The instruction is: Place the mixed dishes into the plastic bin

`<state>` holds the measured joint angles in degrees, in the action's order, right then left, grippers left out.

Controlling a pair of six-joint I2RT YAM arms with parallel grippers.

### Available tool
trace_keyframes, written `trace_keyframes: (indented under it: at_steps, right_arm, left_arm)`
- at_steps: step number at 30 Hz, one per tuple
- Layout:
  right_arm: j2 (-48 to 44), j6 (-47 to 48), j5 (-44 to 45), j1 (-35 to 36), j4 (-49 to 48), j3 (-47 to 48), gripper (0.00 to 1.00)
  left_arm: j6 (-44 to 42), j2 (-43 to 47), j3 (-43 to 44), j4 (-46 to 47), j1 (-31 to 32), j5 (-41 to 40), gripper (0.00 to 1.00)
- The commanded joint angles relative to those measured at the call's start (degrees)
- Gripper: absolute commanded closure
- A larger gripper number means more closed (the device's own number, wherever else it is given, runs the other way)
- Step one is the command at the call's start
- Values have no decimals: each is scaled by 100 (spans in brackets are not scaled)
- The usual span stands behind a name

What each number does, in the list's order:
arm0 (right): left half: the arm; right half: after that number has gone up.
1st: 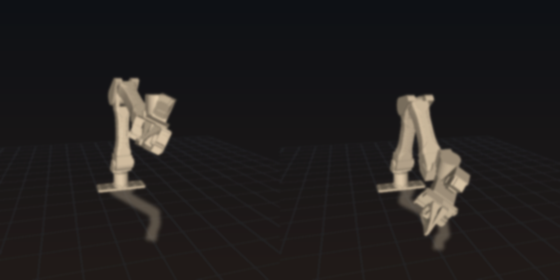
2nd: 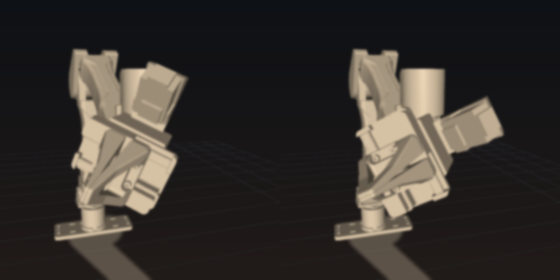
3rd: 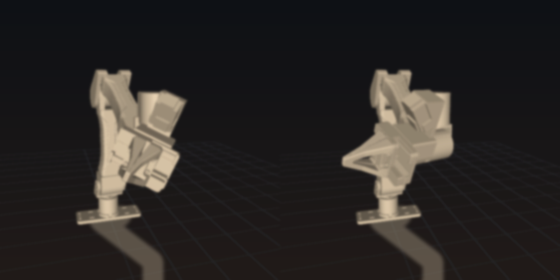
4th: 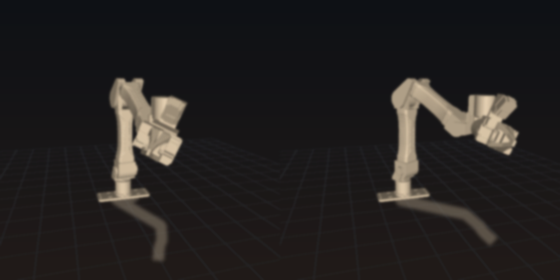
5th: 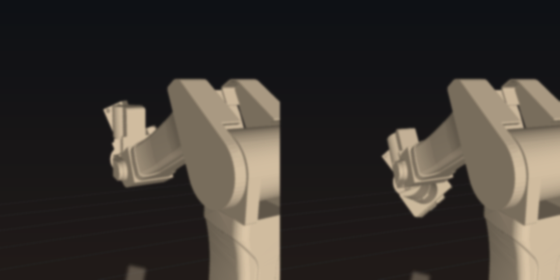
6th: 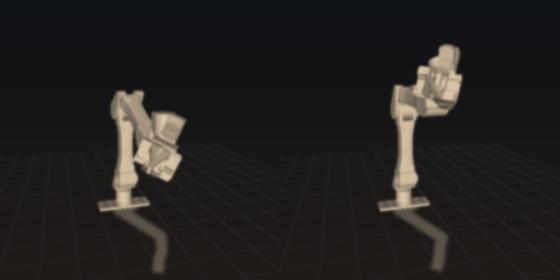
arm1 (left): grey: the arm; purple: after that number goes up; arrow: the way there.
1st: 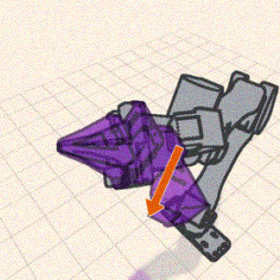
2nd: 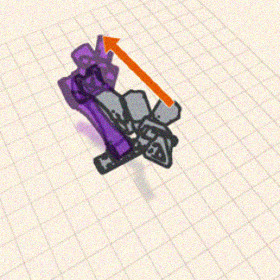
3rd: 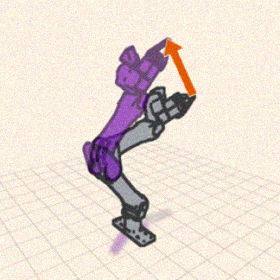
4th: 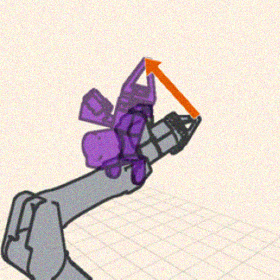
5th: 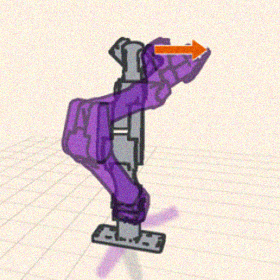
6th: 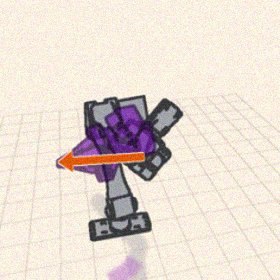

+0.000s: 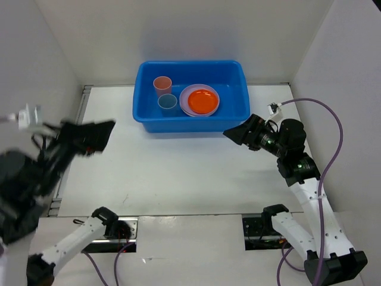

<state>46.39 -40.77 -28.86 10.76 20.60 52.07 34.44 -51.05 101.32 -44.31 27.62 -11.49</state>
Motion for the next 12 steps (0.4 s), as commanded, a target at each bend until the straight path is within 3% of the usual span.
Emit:
trace_keyframes:
  at_steps: [1, 2, 3, 6, 10, 12]
  right_arm:
    - [-332, 139, -181, 92, -504, -223, 0]
    - [-411, 140, -68, 92, -504, -224, 0]
    - [-412, 140, -67, 92, -443, -224, 0]
    - [-517, 140, 108, 145, -364, -224, 0]
    - [-587, 139, -22, 145, -513, -277, 0]
    - [-508, 140, -93, 145, -513, -145, 0]
  left_arm:
    - [1222, 2191, -2893, 2548, -2, 305, 0]
    - [1302, 2570, -3481, 2681, -2, 96, 0]
    - [1303, 3087, -3566, 2578, 50, -63, 0]
    - [1145, 3400, -3400, 1954, 51, -793, 0]
    - [1065, 3304, -3452, 2102, 51, -566, 0]
    - [864, 2918, -3514, 2172, 51, -85, 0]
